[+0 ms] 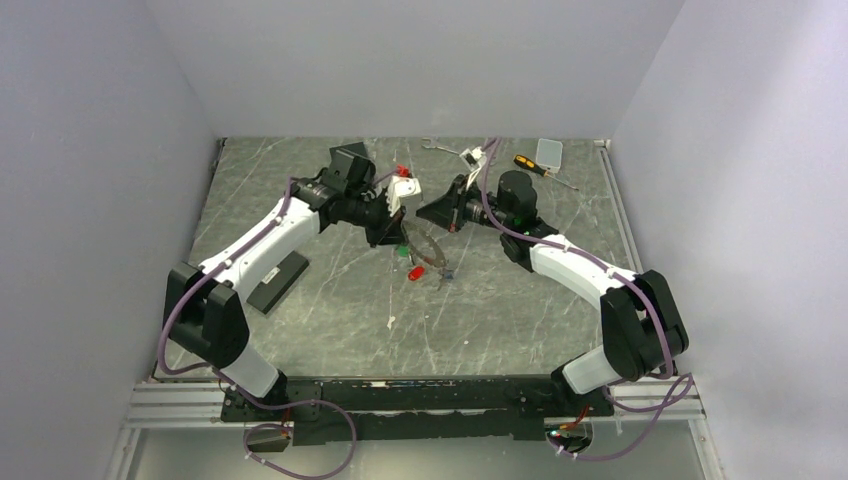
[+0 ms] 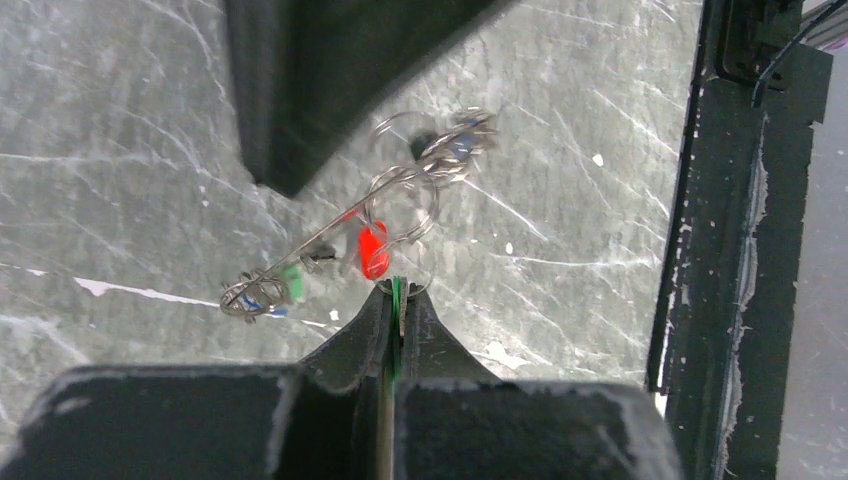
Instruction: Remove the keys from the keyring
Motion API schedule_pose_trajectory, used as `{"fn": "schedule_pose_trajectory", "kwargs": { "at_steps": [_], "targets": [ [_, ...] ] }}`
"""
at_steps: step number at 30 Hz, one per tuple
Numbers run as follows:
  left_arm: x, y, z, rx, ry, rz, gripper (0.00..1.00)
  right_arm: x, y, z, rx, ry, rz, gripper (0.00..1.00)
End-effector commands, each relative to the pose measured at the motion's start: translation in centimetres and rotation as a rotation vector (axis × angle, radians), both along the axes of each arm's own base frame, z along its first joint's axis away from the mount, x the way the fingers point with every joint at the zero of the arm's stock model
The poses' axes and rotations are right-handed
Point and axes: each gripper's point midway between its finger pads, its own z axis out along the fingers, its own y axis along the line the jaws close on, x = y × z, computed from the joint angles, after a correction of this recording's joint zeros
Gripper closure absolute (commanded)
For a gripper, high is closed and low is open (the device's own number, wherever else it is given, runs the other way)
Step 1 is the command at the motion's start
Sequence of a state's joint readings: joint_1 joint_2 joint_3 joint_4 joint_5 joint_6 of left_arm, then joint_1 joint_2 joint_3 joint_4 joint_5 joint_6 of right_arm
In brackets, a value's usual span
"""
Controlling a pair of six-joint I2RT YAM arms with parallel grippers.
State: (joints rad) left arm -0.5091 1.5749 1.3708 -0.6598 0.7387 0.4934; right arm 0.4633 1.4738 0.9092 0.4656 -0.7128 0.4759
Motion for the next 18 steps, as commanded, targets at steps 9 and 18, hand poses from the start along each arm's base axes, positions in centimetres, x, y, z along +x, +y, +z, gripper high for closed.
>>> {"fn": "schedule_pose_trajectory", "kwargs": {
  "at_steps": [9,18],
  "targets": [
    [-0.3,0.4,1.4,0.033,-0.041,-0.013,1.00,0.2,-0.3,2.5,-0.032,-0.229,0.076,0.97],
    [-2.6,1.3,3.6,0.051,-0.124,-0.206,1.00,-2.9,-1.3,-0.3,-0.187,-0.392,0.280,0.52]
  ]
}}
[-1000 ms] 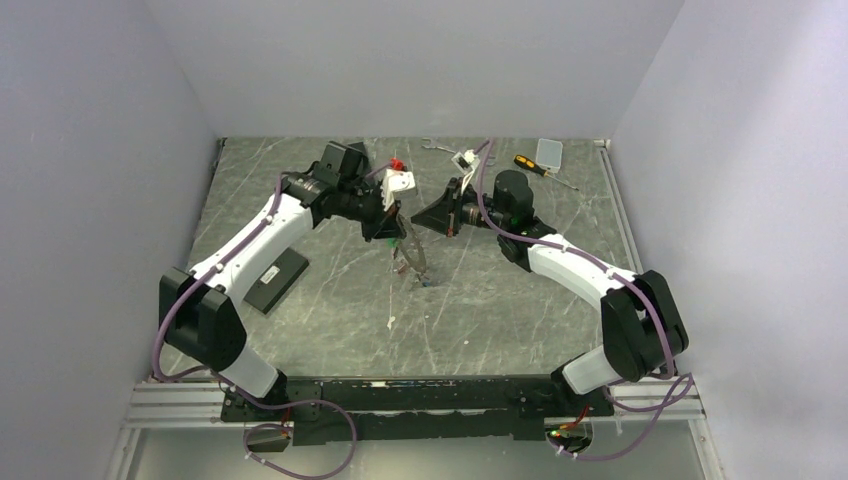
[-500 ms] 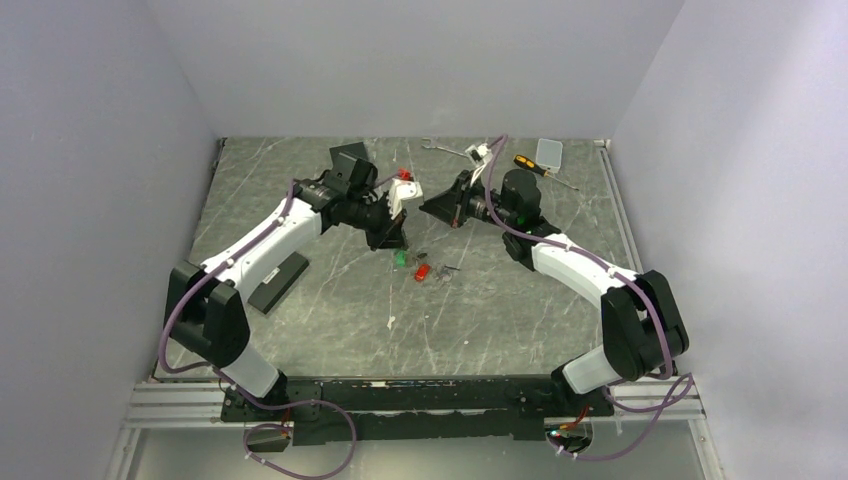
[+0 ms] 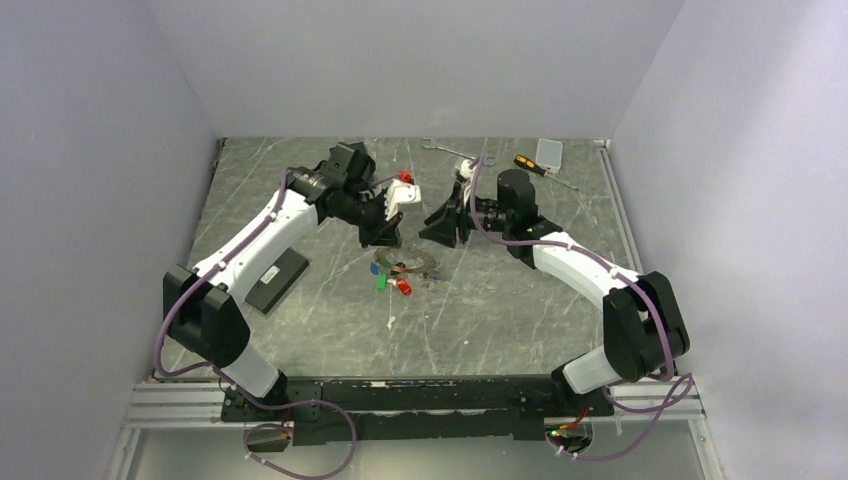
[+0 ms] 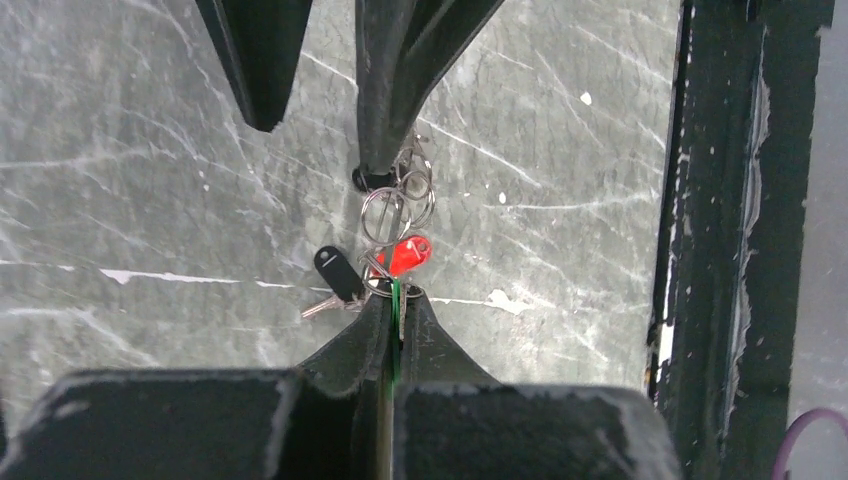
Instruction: Remove the keys from the keyring
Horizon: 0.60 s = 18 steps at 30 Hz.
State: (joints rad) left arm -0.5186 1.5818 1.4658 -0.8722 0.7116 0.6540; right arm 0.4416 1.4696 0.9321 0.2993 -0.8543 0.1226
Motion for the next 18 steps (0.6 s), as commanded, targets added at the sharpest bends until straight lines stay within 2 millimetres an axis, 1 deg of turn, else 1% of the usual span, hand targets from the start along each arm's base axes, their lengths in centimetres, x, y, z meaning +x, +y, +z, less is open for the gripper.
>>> {"fn": "schedule_pose_trajectory", "kwargs": {
  "at_steps": [1,4,9,12,18],
  "targets": [
    [-1.3,0.0,3.2,-0.039,-0.094,-0.133,1.00,-2.0,-0.4,1.6,-0.044,-0.198,0.155,0.51],
    [-2.0,0.1,3.7,-0.048,-0.109,-0.183,1.00,-2.6,-0.5,1.9,-0.054,-0.230,0.199,0.50],
    [-3.8,-0.1,4.6,-0.102,-0.093,-0.275,1.00,-4.1,-0.3,3.5,-0.015,-0.258,0.277,0.50],
    [-4.5,-0.2,5.0,-0.123,-0.094,-0.310,1.00,-5.1,-0.2,4.3,0.012,-0.269,0.329,0.50],
    [-5.2,-0.4,6.2,-0.153,-0.118,-0.355,1.00,-6.8,0.8,4.3,0.016,-0.286,0.407,0.47]
  ]
}}
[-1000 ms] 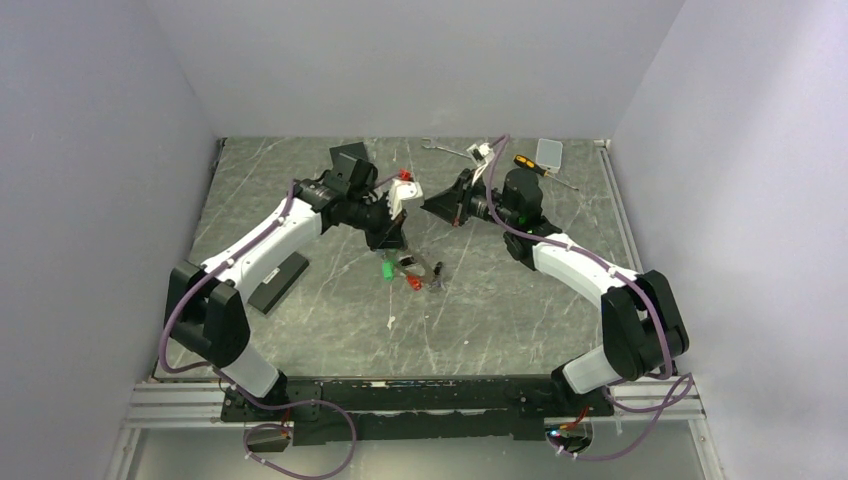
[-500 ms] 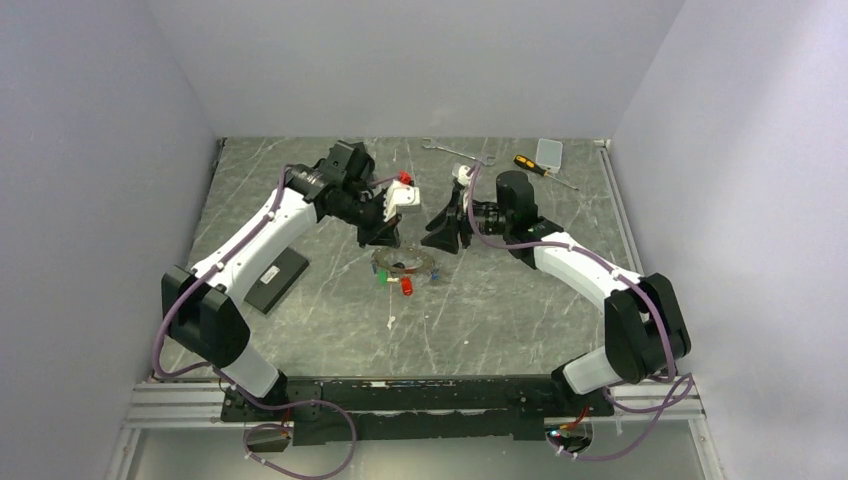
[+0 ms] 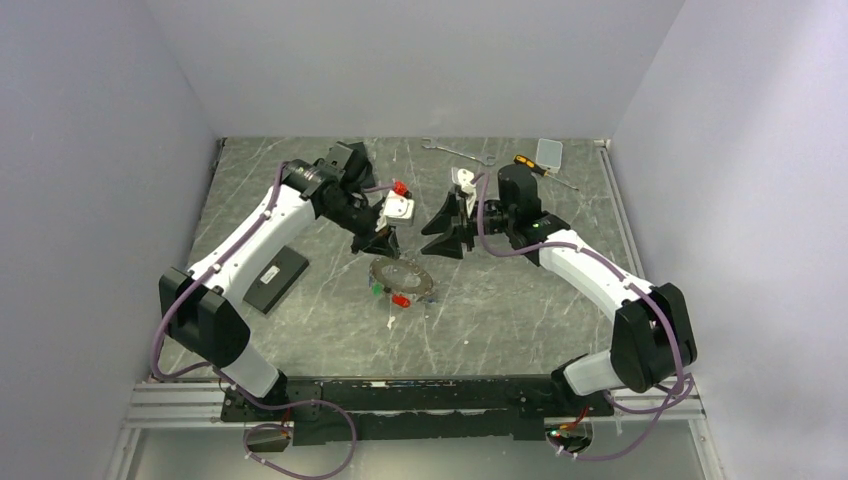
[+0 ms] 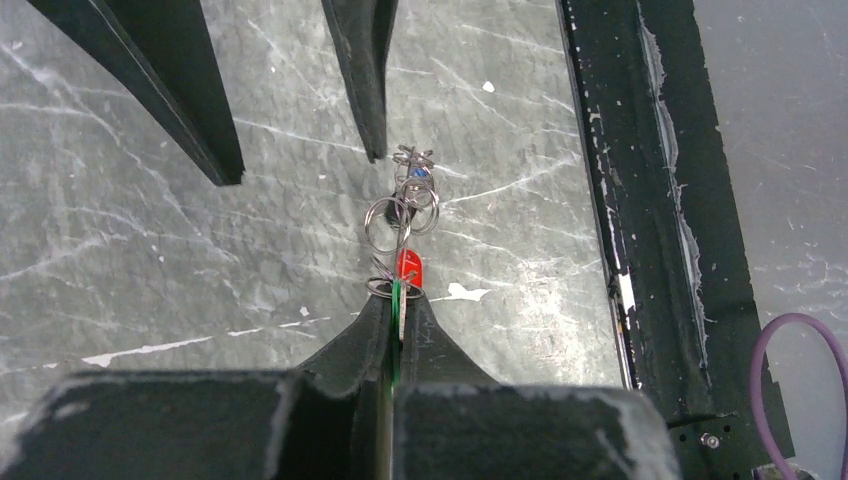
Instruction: Remove the keys from the keyring
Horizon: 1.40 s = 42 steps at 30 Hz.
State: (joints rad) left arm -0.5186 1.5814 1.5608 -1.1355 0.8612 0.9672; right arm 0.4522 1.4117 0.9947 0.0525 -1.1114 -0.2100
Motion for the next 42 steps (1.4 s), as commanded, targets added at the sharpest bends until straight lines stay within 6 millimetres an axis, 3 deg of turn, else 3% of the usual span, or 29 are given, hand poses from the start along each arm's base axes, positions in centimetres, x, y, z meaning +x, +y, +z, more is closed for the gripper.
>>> {"fn": "schedule_pose_trajectory", "kwargs": {
  "at_steps": [1,5,13,23,28,30,33,42],
  "targets": [
    [-1.6,-0.7,4.0,-0.110,-0.072,-0.101,1.00,-2.1,1.0,2.6,0.047,-0.098,0.119,0.47],
    [-2.0,-0.4,4.1,-0.090,-0.084,-0.121,1.00,-3.5,2.0,2.2,0.024,-0.100,0.172,0.44],
    [-3.4,-0.8,4.6,-0.094,-0.097,-0.164,1.00,-3.9,3.5,2.0,0.021,-0.099,0.204,0.44],
    [-3.1,-1.0,5.9,-0.109,-0.118,-0.141,1.00,-4.7,3.5,1.3,0.018,-0.093,0.222,0.54],
    [-3.1,-1.0,6.0,-0.113,-0.115,-0.127,1.00,-4.9,3.5,1.6,0.027,-0.094,0.224,0.66],
    [-3.0,-1.0,5.8,-0.105,-0.113,-0.119,1.00,-4.9,3.5,1.7,0.029,-0.093,0.221,0.82],
    [-2.9,-0.8,5.6,-0.092,-0.117,-0.101,1.00,-4.9,3.4,1.9,0.026,-0.096,0.212,0.98],
    [-2.1,0.3,4.6,-0.046,-0.114,-0.029,1.00,-5.0,2.9,2.5,0.025,-0.087,0.188,1.00]
  ]
}}
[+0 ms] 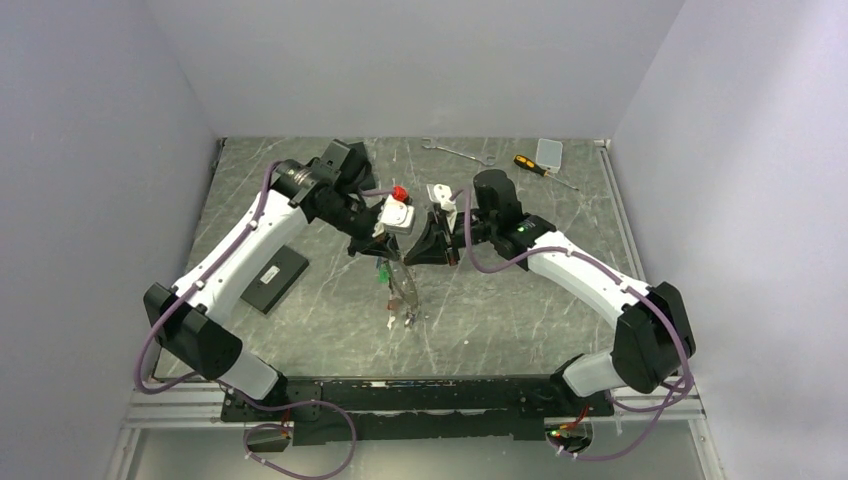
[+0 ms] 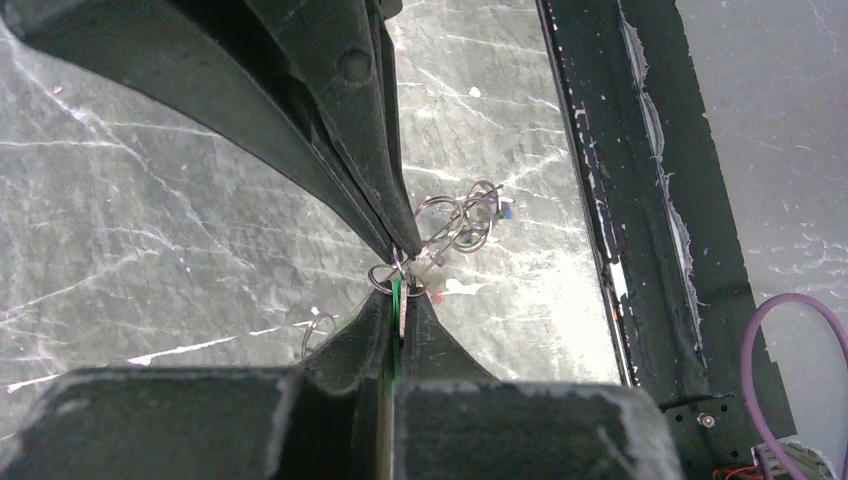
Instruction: Remove the keys from the keyring
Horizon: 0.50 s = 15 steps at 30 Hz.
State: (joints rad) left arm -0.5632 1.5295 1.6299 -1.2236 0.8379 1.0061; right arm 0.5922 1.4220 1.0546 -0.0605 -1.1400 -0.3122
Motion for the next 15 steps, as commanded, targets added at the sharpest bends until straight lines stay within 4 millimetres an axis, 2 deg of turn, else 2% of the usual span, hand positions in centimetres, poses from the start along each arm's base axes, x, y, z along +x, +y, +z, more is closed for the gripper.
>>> {"fn": "schedule_pose_trajectory", "kwargs": {
  "at_steps": [1,15],
  "targets": [
    [0.0,0.5,1.7,-0.043,-0.043,0.033,1.00,-0.4,-0.4,2.0,0.043,-0.039,0.003,1.00],
    [0.7,0.9,0.4,-0.016,-0.005,0.095,1.00,0.6,-0.8,2.8,0.087,0.044,-0.051,1.00]
  ]
}}
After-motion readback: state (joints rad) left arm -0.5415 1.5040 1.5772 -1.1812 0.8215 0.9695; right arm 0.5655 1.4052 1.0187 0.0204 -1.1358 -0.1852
